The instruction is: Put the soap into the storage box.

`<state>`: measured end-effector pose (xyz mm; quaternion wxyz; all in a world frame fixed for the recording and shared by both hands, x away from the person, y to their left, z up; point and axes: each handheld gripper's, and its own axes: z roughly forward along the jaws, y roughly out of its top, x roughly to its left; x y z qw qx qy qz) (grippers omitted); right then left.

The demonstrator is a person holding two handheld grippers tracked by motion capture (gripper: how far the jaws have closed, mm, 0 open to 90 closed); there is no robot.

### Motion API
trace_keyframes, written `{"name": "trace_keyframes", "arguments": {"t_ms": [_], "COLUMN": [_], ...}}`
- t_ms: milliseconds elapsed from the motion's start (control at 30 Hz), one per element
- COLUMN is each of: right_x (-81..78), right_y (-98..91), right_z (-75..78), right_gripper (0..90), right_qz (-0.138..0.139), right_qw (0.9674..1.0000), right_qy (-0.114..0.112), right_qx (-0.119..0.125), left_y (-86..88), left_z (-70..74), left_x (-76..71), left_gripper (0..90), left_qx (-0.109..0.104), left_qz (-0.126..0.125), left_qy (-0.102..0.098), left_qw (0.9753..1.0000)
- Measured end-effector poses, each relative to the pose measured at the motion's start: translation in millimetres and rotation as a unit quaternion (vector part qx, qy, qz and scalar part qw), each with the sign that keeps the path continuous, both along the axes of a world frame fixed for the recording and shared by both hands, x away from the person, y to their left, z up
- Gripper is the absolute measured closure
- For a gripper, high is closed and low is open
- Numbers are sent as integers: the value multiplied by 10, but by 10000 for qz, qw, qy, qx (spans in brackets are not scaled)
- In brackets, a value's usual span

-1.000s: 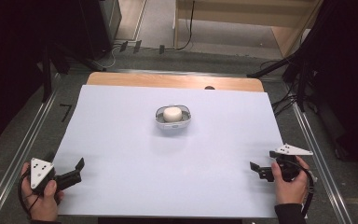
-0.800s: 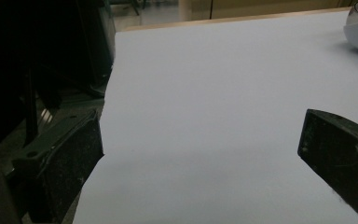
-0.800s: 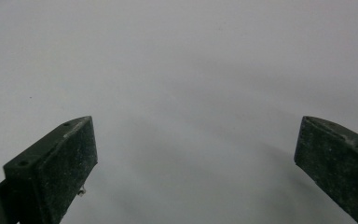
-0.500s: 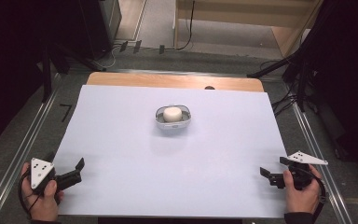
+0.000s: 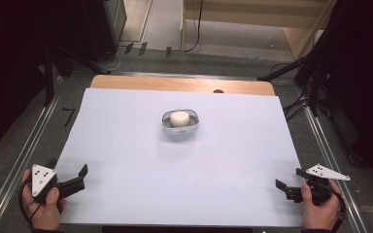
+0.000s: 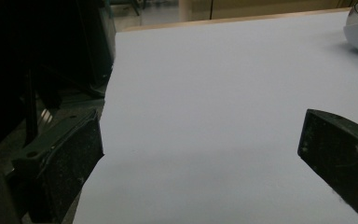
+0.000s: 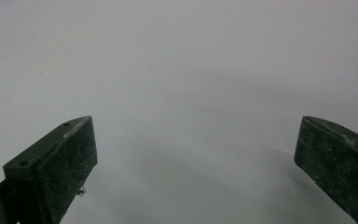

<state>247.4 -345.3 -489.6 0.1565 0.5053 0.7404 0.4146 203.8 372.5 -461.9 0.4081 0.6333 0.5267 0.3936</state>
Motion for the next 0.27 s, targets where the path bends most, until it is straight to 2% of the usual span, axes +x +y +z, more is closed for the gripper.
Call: {"name": "trace_keyframes", "arguments": {"t_ms": [100,267], "right_x": [11,12], "right_y": [23,20], "right_z": [-3,-3], "right_gripper": [0,0], "right_qz": [46,38], "right_qw": [10000,10000], "right_qy": [8,10], "right_qx": [-72,-43], "left_y": [0,0], "left_z": [0,0], "left_x": [0,3], "left_gripper": [2,2], "left_qx": [2,-5], "left_qz": [-4,-2], "left_qy": [5,23], "left_qw": [10000,10000]}}
